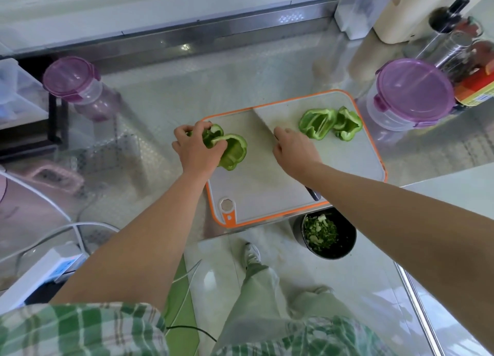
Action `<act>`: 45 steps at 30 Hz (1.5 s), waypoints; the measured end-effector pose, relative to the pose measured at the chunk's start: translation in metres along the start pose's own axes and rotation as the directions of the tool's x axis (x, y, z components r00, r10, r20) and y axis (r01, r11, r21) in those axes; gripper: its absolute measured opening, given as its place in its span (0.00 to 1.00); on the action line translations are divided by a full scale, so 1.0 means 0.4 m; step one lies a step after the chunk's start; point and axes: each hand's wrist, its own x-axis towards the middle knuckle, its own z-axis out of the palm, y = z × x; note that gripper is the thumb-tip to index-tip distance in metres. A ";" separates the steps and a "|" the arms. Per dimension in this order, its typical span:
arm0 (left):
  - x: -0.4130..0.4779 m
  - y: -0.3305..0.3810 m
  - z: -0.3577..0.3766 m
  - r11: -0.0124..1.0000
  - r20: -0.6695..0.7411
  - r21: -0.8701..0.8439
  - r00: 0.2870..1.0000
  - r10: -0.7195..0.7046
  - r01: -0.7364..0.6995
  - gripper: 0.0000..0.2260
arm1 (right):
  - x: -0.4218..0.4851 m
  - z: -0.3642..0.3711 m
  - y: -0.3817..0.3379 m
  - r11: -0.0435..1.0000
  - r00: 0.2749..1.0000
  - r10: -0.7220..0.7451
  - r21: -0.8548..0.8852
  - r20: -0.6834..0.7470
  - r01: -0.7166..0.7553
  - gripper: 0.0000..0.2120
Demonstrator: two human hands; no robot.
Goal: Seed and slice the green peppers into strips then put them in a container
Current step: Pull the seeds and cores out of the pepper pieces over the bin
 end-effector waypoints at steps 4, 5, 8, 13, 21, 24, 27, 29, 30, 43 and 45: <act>-0.005 -0.007 -0.007 1.000 0.014 -0.023 1.000 0.007 -0.007 0.17 | 0.046 -0.031 0.019 0.998 0.994 0.065 0.025 -0.087 -0.063 0.07; -0.007 -0.008 -0.009 1.000 0.015 -0.027 1.000 0.006 -0.006 0.17 | 0.057 -0.039 0.025 0.993 0.988 0.115 0.025 -0.107 -0.113 0.08; -0.010 -0.010 -0.013 1.000 0.006 -0.025 1.000 -0.005 0.005 0.17 | 0.051 -0.030 0.017 0.995 0.994 0.089 -0.046 -0.068 -0.092 0.09; -0.009 -0.012 -0.021 0.999 0.005 -0.031 1.000 -0.011 0.012 0.16 | 0.015 -0.009 0.015 0.981 0.989 -0.150 -0.129 -0.008 0.148 0.08; -0.005 -0.020 -0.031 0.998 -0.008 -0.046 0.999 -0.031 0.031 0.16 | 0.053 -0.013 0.009 0.999 1.000 0.024 -0.029 -0.015 -0.025 0.07; -0.002 -0.023 -0.034 0.999 -0.012 -0.044 0.999 -0.031 0.031 0.16 | 0.048 -0.018 0.023 0.996 0.996 0.088 0.029 0.010 -0.089 0.07; 0.002 -0.020 -0.036 0.999 -0.018 -0.044 0.999 -0.032 0.031 0.16 | 0.069 -0.030 0.037 0.932 0.962 0.272 0.238 0.033 -0.272 0.09; 0.005 -0.019 -0.037 0.998 -0.017 -0.045 0.999 -0.034 0.033 0.16 | 0.077 -0.025 0.037 0.862 0.931 0.359 0.362 0.060 -0.355 0.08; 0.007 -0.020 -0.038 0.999 -0.018 -0.043 0.999 -0.033 0.032 0.16 | 0.076 -0.019 0.035 0.840 0.922 0.382 0.391 0.066 -0.377 0.08; 0.034 -0.040 -0.039 0.997 -0.022 -0.080 0.999 -0.027 0.025 0.16 | 0.026 0.077 0.054 0.772 0.900 0.432 0.492 0.059 -0.403 0.13; 0.036 -0.044 -0.037 0.996 -0.029 -0.088 0.999 -0.034 0.032 0.16 | 0.019 0.078 0.066 0.798 0.912 0.408 0.470 0.039 -0.377 0.12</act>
